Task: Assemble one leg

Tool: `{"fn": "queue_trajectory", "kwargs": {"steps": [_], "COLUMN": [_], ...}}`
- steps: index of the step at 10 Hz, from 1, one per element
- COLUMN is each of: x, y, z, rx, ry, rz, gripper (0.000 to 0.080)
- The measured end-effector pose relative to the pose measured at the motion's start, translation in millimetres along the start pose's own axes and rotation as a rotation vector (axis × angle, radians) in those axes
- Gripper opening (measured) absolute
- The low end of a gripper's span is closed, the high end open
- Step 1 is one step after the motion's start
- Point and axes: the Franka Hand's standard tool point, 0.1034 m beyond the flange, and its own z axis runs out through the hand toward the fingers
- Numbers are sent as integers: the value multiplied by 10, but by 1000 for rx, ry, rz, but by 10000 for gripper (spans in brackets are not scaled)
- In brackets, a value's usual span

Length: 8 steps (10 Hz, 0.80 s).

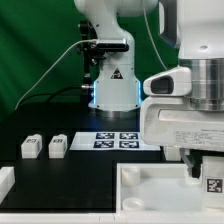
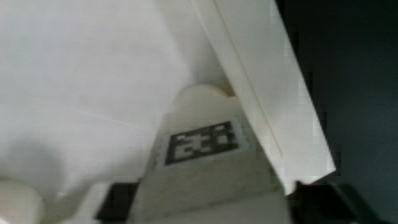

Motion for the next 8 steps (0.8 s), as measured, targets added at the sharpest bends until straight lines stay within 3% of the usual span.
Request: {"fn": "queue_trajectory", "kwargs": {"steps": [1, 3, 6, 8], "x": [3, 31, 39, 33], "y": [3, 22, 41, 36], "z": [-1, -14, 9, 11], "rx": [0, -3, 19, 19], "ry": [0, -12, -75, -87], "rz": [129, 378, 1085, 1243], "gripper": [290, 290, 290, 290]}}
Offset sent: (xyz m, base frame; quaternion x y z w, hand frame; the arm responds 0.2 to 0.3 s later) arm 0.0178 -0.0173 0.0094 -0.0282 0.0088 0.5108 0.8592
